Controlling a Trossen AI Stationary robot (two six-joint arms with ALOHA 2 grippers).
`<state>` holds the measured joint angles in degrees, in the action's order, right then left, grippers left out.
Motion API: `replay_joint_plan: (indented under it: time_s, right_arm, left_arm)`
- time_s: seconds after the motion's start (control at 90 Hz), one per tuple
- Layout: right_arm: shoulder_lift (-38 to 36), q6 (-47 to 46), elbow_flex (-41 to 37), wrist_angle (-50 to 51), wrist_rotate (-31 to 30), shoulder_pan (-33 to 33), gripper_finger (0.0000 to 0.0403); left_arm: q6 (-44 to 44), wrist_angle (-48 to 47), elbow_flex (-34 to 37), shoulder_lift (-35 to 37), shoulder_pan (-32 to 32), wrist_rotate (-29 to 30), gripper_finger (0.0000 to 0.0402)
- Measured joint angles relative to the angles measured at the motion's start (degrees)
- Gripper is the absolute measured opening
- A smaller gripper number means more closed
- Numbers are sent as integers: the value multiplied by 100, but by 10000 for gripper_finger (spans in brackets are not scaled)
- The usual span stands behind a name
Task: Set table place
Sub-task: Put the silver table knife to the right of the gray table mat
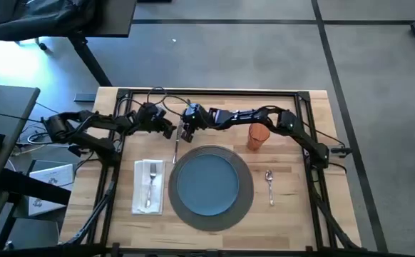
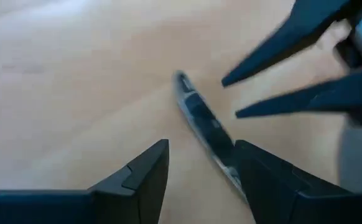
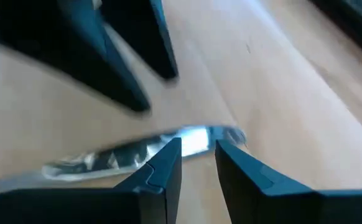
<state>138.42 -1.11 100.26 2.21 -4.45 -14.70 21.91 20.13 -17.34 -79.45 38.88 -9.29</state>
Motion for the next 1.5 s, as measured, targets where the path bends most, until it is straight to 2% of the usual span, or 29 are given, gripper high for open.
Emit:
replay_joint_plan:
  time_s: [0.367,0.967,1.5]
  right_arm:
    - [230,-141,9,-383,144,90,83]
    - [146,-151,9,-246,147,134,83]
    - [23,-140,12,59,181,176,83]
  left_arm:
    - [0,17,0,-158,3,79,170]
    - [339,47,0,-158,-494,100,170]
    - [350,36,0,-156,-523,209,170]
